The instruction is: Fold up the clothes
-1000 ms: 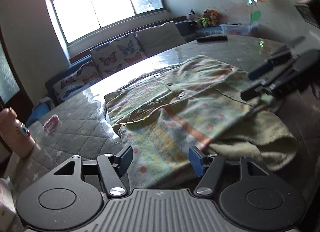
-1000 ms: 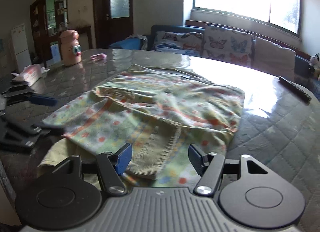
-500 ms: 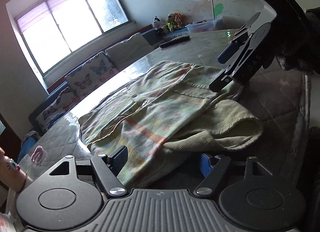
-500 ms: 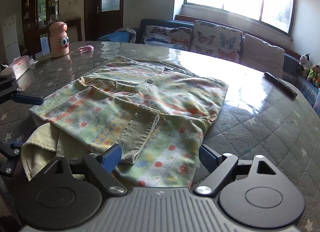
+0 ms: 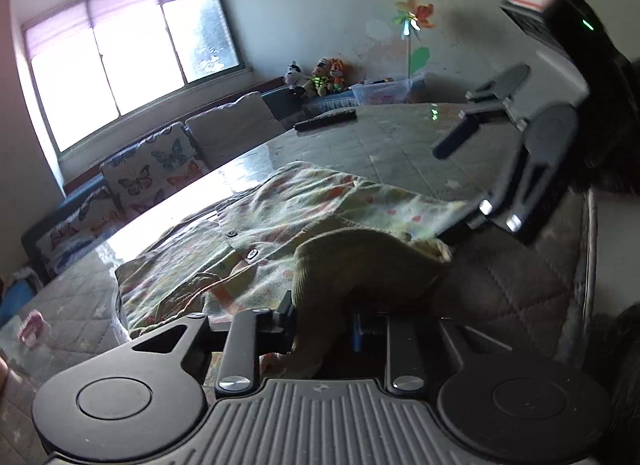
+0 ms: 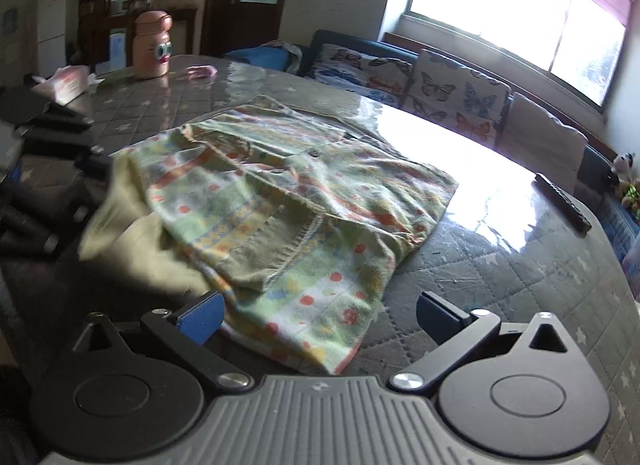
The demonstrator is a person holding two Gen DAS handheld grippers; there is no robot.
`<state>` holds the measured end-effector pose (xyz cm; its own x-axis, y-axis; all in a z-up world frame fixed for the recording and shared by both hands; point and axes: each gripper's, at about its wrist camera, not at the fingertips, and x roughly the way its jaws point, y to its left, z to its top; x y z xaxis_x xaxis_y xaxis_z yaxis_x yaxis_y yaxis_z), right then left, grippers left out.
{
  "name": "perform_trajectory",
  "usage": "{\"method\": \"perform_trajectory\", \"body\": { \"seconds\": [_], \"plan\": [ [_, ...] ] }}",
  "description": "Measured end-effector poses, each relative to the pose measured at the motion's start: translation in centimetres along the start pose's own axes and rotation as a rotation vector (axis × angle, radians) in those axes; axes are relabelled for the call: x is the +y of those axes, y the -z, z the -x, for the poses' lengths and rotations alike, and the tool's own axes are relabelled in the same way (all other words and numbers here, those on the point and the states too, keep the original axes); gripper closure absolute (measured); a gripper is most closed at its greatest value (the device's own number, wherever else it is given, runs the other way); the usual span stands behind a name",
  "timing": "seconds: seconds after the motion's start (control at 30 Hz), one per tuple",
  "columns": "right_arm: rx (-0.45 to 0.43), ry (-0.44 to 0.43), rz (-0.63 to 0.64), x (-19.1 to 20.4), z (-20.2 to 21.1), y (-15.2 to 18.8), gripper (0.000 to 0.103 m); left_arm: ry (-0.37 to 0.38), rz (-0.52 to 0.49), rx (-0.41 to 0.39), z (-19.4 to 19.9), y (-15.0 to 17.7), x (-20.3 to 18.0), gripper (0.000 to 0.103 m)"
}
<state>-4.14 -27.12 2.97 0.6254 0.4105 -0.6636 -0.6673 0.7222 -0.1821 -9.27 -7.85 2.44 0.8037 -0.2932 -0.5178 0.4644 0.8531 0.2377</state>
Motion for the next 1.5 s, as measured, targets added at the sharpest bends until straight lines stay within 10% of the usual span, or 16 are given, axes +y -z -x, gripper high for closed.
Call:
{"method": "perform_trajectory", "body": {
  "seconds": [0.3,0.63,0.9,1.13,1.37,1.5],
  "plan": [
    [-0.030,-0.109,0.081,3.1,-1.0,-1.3,0.011,0.040,0.173,0.017,-1.3,-2.0,3.4,0.085],
    [-0.014,-0.200,0.066,3.8,-3.5,-2.8,0.075,0.031,0.174,0.023,-1.1,-1.8,3.9,0.082],
    [-0.047,-0.223,-0.012,2.6,-2.7,-4.1,0.088,-0.035,0.099,0.011,2.2,0.1,3.5,0.049],
    [-0.084,-0.213,-0.069,1.7,-2.0,-4.9,0.091,-0.146,-0.001,0.086,2.0,2.9,3.1,0.048],
    [-0.109,-0.192,-0.089,1.8,-1.0,-4.6,0.093,-0.184,0.006,0.071,2.2,3.3,4.0,0.092],
    [-0.136,-0.197,-0.103,1.6,0.2,-4.5,0.094,-0.151,0.013,0.027,4.4,2.6,4.0,0.096]
  ]
}}
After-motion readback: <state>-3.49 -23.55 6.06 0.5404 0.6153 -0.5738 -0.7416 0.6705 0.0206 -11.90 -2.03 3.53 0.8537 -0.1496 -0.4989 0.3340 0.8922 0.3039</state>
